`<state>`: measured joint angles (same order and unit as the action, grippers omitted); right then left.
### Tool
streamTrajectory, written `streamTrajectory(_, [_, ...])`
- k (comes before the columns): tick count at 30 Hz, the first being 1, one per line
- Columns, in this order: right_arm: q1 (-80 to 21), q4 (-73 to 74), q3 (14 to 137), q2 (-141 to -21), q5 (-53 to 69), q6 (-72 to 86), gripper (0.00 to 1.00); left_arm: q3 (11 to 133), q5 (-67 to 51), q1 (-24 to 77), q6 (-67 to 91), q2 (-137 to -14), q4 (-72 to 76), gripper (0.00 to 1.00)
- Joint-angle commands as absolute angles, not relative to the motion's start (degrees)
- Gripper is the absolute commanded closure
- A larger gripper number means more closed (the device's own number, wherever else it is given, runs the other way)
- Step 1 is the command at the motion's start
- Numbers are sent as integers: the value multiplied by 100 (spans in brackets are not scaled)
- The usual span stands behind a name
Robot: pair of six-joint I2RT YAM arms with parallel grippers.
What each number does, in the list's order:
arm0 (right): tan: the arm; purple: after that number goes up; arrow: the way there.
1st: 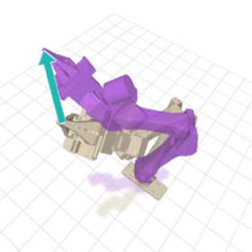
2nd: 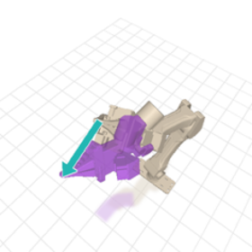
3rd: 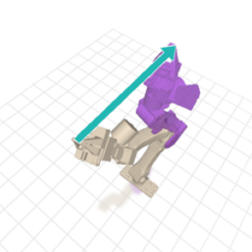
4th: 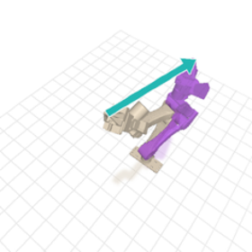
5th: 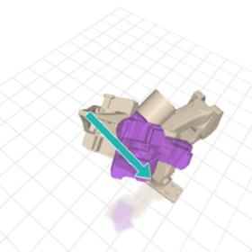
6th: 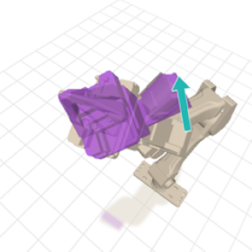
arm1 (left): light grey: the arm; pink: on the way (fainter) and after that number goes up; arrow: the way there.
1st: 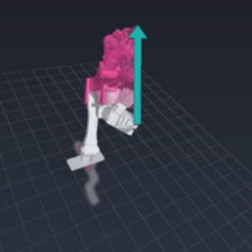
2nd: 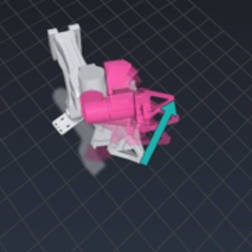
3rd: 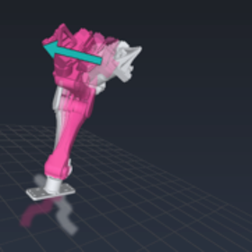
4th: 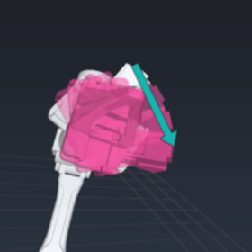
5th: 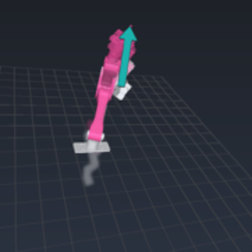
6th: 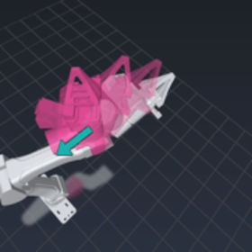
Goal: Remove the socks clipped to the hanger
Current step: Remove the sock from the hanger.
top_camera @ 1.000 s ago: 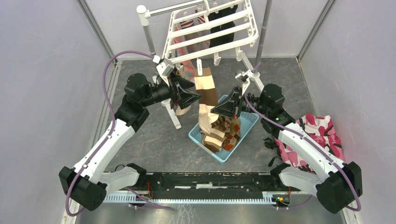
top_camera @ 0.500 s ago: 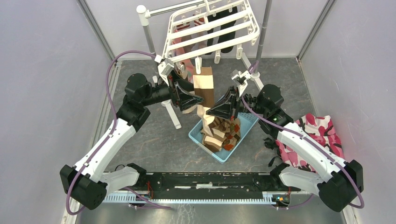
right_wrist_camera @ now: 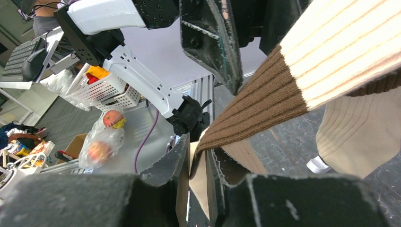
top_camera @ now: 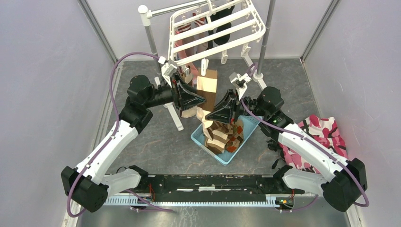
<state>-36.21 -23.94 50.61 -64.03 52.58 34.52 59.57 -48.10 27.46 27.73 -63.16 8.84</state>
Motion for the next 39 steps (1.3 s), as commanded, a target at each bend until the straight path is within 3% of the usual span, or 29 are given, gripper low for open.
streamTrajectory(1, [-3659,-2731,5254,-6460,5164,3440,73,6060,-5002,2768,3073,-6306,1160,54])
streamTrajectory(9, [-3660,-2901,5327,-6504,4454,3422,52,6003,-5157,2803,3156,-6254,1151,91])
streamTrajectory(11, [-3662,-2764,5399,-6451,4049,3234,46,5988,-5199,2823,3193,-6241,1151,96])
streamTrajectory(20, [-3655,-2645,5612,-6181,2822,2745,27,5972,-5312,2843,3281,-6179,1162,98])
streamTrajectory(39, [-3521,-4873,6465,-7698,2888,4502,23,6322,-6072,2998,3366,-6193,1222,98])
